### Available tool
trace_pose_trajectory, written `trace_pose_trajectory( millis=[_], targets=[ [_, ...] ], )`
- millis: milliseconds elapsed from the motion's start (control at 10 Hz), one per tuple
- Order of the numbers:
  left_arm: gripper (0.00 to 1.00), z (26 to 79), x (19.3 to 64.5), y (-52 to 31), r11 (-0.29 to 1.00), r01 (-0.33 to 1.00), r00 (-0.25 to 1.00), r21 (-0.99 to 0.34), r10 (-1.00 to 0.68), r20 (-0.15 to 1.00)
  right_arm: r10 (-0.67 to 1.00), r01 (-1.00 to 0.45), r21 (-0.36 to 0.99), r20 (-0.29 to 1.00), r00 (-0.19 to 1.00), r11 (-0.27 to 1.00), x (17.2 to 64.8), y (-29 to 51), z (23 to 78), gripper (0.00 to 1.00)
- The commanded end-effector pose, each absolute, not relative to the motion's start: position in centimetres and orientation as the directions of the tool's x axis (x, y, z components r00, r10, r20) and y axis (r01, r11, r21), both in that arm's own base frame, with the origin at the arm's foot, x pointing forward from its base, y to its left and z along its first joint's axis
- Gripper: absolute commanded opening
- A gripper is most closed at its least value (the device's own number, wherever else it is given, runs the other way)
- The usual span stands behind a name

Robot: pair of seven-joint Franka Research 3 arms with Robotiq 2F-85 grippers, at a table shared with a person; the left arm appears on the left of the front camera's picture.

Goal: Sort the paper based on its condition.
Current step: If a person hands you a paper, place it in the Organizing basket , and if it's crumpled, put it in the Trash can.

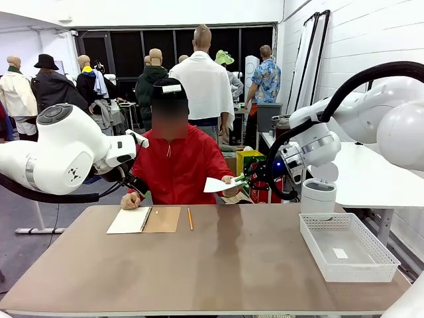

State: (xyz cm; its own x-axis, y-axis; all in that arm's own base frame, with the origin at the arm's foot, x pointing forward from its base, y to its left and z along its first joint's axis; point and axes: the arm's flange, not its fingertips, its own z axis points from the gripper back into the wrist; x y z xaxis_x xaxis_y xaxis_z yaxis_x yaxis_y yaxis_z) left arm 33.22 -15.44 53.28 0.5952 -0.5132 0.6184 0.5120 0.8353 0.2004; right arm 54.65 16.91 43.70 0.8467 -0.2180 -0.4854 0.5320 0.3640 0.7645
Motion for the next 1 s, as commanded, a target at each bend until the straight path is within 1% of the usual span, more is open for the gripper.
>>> trace_pose_trajectory(
  millis=[0, 300, 600, 700, 900],
  targets=[
    [1.00, 53.3, 33.2, -15.5, 0.835, 0.512, 0.595, 0.202, -0.514, 0.617, -0.215, 0.565, 0.729, -0.525, 0.824, 0.386, 55.7, 17.5, 43.6, 0.01],
    [1.00, 53.3, 33.2, -15.5, 0.835, 0.512, 0.595, 0.202, -0.514, 0.617, -0.195, 0.545, 0.738, -0.512, 0.836, 0.398, 55.7, 17.6, 43.8, 0.00],
    [1.00, 53.3, 33.2, -15.5, 0.835, 0.512, 0.595, 0.202, -0.514, 0.617, -0.178, 0.491, 0.776, -0.460, 0.870, 0.396, 55.7, 16.8, 45.7, 0.00],
    [1.00, 53.3, 33.2, -15.5, 0.835, 0.512, 0.595, 0.202, -0.514, 0.617, -0.170, 0.466, 0.788, -0.436, 0.884, 0.403, 55.6, 16.1, 46.5, 0.00],
    [1.00, 53.3, 33.2, -15.5, 0.835, 0.512, 0.595, 0.202, -0.514, 0.617, -0.179, 0.372, 0.805, -0.326, 0.928, 0.463, 55.4, 13.6, 48.0, 0.00]
  ],
)
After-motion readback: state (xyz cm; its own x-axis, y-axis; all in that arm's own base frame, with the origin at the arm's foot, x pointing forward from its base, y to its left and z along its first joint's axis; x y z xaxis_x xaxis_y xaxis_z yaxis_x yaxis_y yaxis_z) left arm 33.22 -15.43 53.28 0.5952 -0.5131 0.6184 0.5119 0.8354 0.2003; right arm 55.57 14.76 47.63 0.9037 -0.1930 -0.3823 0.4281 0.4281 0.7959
